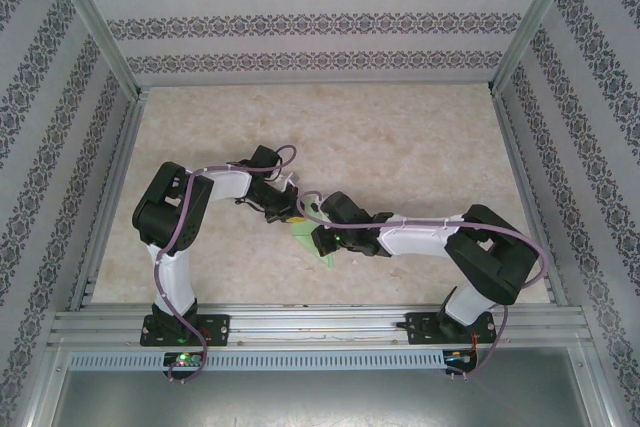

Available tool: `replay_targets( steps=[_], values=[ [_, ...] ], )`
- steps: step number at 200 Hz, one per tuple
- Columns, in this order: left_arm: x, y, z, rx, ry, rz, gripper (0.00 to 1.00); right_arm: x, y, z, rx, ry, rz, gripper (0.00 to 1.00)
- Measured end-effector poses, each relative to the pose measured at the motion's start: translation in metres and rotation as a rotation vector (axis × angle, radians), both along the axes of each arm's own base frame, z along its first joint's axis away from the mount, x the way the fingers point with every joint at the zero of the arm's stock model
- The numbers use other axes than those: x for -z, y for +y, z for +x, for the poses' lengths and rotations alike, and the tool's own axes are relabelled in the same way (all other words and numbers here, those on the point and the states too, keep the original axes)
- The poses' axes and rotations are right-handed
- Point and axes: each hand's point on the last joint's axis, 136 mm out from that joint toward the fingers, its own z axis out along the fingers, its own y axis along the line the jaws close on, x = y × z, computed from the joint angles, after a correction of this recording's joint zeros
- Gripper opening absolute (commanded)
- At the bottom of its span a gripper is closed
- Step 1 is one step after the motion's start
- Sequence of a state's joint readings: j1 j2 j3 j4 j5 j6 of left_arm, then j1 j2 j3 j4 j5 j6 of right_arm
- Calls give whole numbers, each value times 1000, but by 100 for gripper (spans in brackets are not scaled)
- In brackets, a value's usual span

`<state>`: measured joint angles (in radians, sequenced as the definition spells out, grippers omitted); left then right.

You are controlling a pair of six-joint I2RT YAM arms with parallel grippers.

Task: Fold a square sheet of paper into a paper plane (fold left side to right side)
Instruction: Third fold the triangle at the center of the table.

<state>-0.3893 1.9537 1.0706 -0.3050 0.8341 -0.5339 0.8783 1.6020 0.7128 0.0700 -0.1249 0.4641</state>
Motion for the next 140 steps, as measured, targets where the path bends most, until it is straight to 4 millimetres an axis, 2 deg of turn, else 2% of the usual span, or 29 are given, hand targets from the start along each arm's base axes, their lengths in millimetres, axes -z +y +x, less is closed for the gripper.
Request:
replay_targets(
  steps=[140],
  values=[
    [0,0,0,1,-1,0,0,9,-7,4,8,-7,-56,0]
  ],
)
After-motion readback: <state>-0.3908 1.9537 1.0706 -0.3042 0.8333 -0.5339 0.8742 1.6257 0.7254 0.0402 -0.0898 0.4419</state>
